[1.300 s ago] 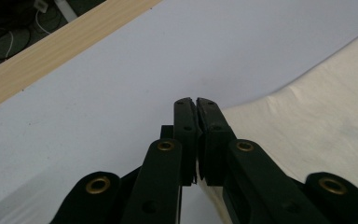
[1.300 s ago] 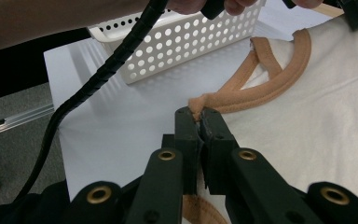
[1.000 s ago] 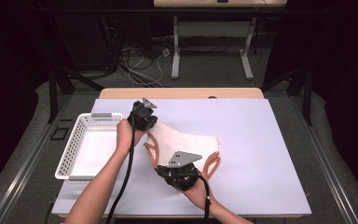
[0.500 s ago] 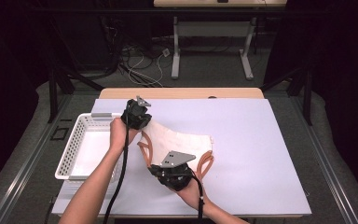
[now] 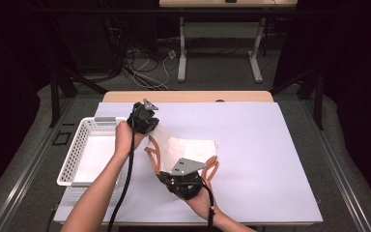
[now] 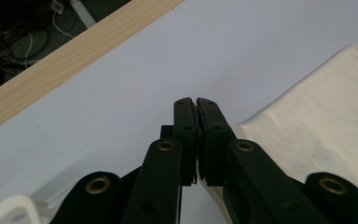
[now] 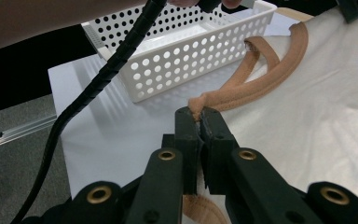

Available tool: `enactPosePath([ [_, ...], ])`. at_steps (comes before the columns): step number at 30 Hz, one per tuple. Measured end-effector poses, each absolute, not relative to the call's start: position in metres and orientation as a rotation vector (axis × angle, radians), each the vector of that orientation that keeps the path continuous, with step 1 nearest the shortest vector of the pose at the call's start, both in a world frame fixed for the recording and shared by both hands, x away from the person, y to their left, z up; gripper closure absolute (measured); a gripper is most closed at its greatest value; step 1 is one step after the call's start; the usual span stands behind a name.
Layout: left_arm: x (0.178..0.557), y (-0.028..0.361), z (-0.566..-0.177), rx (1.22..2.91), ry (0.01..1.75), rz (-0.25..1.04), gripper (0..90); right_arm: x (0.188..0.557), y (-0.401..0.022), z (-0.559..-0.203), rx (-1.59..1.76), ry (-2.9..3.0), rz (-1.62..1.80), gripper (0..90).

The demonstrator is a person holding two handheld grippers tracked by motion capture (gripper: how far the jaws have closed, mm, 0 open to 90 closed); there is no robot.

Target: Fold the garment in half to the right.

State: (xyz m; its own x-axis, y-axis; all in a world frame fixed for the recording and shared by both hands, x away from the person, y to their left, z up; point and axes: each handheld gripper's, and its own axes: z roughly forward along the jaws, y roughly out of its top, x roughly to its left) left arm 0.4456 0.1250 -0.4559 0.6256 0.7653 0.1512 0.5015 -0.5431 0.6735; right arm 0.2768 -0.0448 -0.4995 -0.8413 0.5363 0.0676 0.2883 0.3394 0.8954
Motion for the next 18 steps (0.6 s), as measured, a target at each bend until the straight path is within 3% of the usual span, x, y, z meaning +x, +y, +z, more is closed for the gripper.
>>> enactPosePath([
  [18, 0.447, 0.08, -0.463, 2.282, 0.905, 0.547, 87.2, 0.269, -0.069, -0.507, 0.784, 2.362, 1.461, 86.9],
])
